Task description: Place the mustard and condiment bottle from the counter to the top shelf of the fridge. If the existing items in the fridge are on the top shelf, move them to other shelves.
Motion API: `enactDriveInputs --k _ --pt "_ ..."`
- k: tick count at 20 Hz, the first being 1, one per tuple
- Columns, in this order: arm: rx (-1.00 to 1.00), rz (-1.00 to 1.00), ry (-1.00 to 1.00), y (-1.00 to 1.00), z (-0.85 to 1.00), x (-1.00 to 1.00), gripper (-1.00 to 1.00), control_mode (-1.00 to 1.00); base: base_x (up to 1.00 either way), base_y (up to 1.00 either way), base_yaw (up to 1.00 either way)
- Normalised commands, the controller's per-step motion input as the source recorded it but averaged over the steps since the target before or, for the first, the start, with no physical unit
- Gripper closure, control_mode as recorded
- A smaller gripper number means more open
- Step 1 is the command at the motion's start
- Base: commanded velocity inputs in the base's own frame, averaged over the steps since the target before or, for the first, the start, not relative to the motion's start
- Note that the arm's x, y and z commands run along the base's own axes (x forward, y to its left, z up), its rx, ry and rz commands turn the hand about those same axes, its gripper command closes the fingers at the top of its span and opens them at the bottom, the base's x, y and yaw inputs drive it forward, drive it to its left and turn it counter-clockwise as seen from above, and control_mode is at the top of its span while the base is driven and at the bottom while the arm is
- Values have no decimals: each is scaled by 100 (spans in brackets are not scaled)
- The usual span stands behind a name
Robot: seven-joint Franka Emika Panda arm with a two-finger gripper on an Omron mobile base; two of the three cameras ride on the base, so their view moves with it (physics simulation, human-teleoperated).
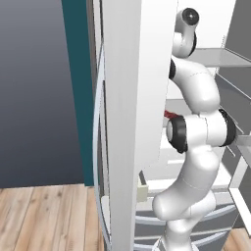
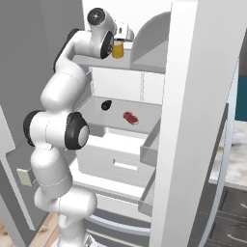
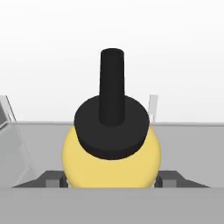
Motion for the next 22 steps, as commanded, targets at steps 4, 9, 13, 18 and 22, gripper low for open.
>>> enactDriveInputs --k 4,9,13,18,22 --pt "0 0 0 0 0 24 -100 -100 0 0 0" --pt "0 0 0 0 0 16 -100 -100 0 0 0" --pt "0 0 0 0 0 17 -100 -100 0 0 0" --pt "0 0 -1 0 0 -17 -100 -100 0 0 0" --pt "0 0 -15 0 0 -98 -100 -100 0 0 0"
